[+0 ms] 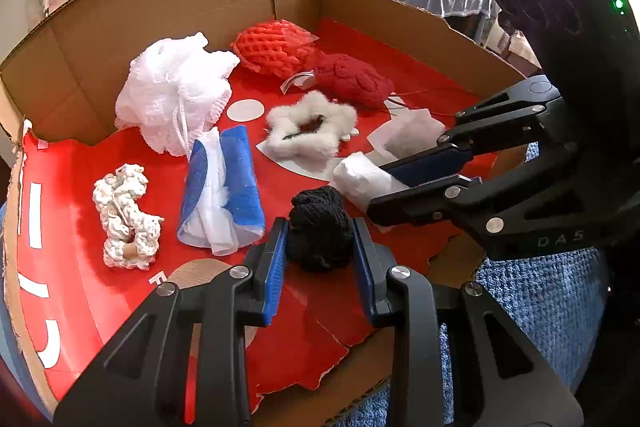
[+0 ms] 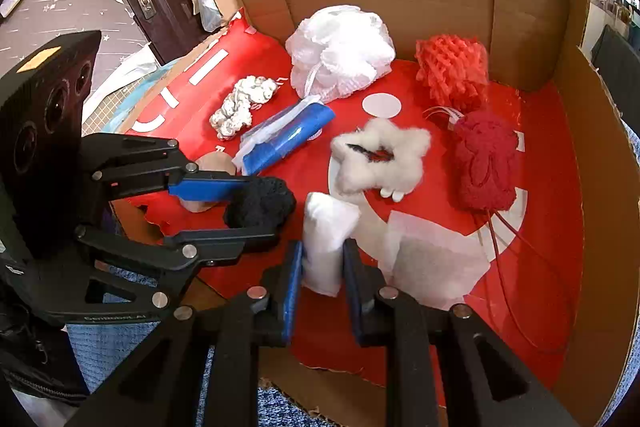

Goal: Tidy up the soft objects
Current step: 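Carry the black ball and white cloth into the box with both tools, then lower both items onto the box floor and open both tools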

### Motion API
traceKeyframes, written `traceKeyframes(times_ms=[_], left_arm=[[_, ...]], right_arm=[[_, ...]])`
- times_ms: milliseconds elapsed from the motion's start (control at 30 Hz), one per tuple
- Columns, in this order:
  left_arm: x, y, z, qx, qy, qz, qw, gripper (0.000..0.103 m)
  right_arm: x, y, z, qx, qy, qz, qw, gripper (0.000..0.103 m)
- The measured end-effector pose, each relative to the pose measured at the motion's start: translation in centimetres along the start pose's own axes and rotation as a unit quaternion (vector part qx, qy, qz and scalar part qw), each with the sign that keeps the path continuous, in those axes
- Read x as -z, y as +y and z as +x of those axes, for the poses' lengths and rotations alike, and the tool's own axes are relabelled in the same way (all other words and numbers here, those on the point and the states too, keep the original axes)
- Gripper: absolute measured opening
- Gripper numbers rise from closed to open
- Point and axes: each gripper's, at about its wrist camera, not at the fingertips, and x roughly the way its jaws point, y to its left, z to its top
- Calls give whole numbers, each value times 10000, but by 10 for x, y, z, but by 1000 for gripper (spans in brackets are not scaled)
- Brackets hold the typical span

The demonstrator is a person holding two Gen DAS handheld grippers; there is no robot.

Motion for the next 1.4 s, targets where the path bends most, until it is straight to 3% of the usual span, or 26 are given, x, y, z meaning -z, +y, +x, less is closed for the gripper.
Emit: traceKeyframes(times_ms=[467, 533, 567, 600, 700, 1033, 1400], left_arm=[[2, 1, 1, 27, -41, -29, 10000, 31], [2, 1, 1, 17, -50, -22, 10000, 35], [2, 1, 1, 9, -45, -17, 10000, 48], [3, 1, 2, -8, -39, -4, 10000, 54], [3, 1, -2, -88, -198, -7, 9998, 54], [2, 2, -2, -69, -196, -15, 9998, 55], [3, -2, -17, -133, -402, -26, 9991, 64]], right_arm=[[1, -1, -1, -43, -30, 13, 10000, 25], [1, -1, -2, -50, -35, 10, 10000, 26], [2, -1, -2, -54, -37, 11, 10000, 26], [2, -1, -2, -59, -39, 13, 10000, 26], [2, -1, -2, -70, -43, 11, 10000, 27], [1, -1, -3, -8, -82, 1, 10000, 37], [2, -2, -13, 63, -230, 6, 9997, 45]])
